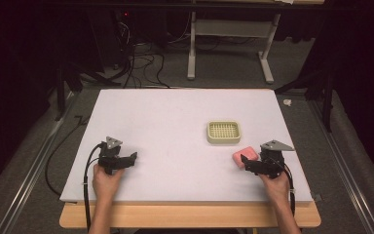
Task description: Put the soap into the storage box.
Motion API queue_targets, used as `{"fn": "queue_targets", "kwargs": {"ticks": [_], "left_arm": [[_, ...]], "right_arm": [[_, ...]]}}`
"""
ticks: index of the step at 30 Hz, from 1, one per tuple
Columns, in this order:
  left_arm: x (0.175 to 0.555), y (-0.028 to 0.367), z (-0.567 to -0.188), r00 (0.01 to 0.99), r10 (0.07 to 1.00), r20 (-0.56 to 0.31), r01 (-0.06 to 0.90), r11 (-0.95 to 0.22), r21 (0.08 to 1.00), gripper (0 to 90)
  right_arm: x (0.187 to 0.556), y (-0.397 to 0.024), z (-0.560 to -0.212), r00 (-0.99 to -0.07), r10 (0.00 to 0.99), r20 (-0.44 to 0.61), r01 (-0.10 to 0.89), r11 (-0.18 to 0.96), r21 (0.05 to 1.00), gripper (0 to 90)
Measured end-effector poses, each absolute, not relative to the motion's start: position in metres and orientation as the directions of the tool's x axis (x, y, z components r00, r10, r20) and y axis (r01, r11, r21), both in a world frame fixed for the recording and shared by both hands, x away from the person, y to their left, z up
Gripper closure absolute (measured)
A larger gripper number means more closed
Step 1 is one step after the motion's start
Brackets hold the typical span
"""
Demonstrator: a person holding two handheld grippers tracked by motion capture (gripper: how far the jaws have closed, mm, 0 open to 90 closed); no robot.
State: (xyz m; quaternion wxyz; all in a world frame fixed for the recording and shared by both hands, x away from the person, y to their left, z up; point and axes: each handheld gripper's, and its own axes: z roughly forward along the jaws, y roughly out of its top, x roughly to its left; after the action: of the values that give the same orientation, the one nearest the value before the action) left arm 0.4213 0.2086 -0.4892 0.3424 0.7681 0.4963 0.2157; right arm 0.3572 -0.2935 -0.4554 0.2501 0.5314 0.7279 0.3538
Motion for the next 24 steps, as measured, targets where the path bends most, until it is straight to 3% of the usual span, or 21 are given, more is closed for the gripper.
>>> {"fn": "queue_targets", "kwargs": {"ticks": [24], "left_arm": [[0.421, 0.209, -0.489, 0.414, 0.91, -0.01, 0.615, -0.272, 0.74, 20.8]], "right_arm": [[0.371, -0.278, -0.469, -0.332, 0.943, -0.023, 0.627, 0.238, 0.741, 12.3]]}}
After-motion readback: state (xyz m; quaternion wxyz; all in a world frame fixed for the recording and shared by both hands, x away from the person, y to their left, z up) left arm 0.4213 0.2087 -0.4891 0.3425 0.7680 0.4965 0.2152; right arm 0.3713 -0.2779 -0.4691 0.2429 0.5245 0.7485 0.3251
